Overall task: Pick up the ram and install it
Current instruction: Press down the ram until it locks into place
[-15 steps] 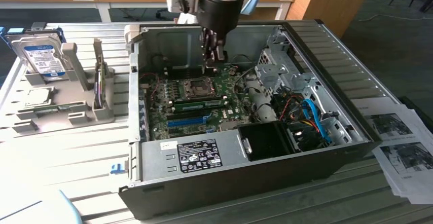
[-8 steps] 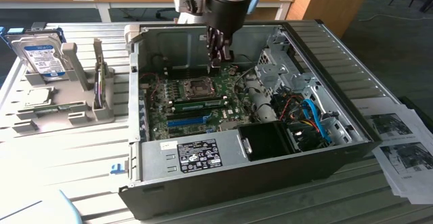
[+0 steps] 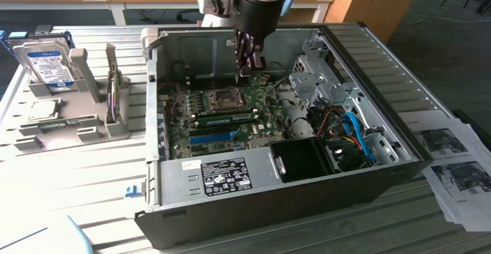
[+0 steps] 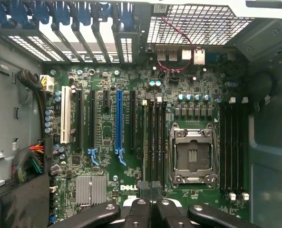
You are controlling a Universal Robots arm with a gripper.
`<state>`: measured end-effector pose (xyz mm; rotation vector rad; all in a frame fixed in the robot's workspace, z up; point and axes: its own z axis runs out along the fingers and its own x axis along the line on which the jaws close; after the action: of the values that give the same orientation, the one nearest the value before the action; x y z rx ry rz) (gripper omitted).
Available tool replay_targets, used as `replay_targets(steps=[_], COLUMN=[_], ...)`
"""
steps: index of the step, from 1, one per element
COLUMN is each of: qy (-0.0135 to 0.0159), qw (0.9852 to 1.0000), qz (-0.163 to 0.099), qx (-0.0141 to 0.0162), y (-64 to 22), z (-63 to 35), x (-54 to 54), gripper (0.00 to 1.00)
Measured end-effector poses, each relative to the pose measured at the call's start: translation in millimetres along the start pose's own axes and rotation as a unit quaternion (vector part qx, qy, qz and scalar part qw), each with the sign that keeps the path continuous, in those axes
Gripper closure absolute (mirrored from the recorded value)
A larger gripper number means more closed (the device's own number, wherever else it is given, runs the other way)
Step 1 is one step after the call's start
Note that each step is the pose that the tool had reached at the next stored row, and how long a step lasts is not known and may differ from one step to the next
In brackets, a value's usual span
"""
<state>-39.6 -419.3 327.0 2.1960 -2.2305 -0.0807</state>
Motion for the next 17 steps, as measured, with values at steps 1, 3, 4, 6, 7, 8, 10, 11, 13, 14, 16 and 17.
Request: replay_targets(steps=[1, 3, 4, 6, 7, 8, 10, 11, 13, 14, 16, 17], qy=[0.0001, 0.0002, 0.0001, 0.0001, 0.0001, 0.0001, 0.0001, 0.0002, 0.0001, 0.0001, 0.0001, -0.0001], qw=[1.0, 1.0, 1.0, 1.0, 1.0, 1.0, 1.0, 1.0, 1.0, 1.0, 1.0, 1.0], qz=[0.0, 0.0, 0.0, 0.0, 0.0, 0.0, 0.0, 0.0, 0.0, 0.0, 0.0, 0.0], qx=[0.0, -0.0001, 0.0, 0.0, 0.0, 0.0, 0.0, 0.0, 0.0, 0.0, 0.0, 0.0], y=[0.0, 0.1, 0.1, 0.2, 0.2, 0.3, 0.4, 0.4, 0.5, 0.5, 0.6, 0.6], z=[-0.5, -1.9, -2.7, -4.3, -5.2, -6.0, -8.1, -9.0, -10.9, -11.9, -13.4, -13.5], x=[0.0, 0.0, -0.1, -0.1, -0.1, -0.1, -0.2, -0.2, -0.3, -0.3, -0.3, -0.3], gripper=[0.91, 0.91, 0.91, 0.91, 0.91, 0.91, 0.91, 0.91, 0.91, 0.91, 0.91, 0.91])
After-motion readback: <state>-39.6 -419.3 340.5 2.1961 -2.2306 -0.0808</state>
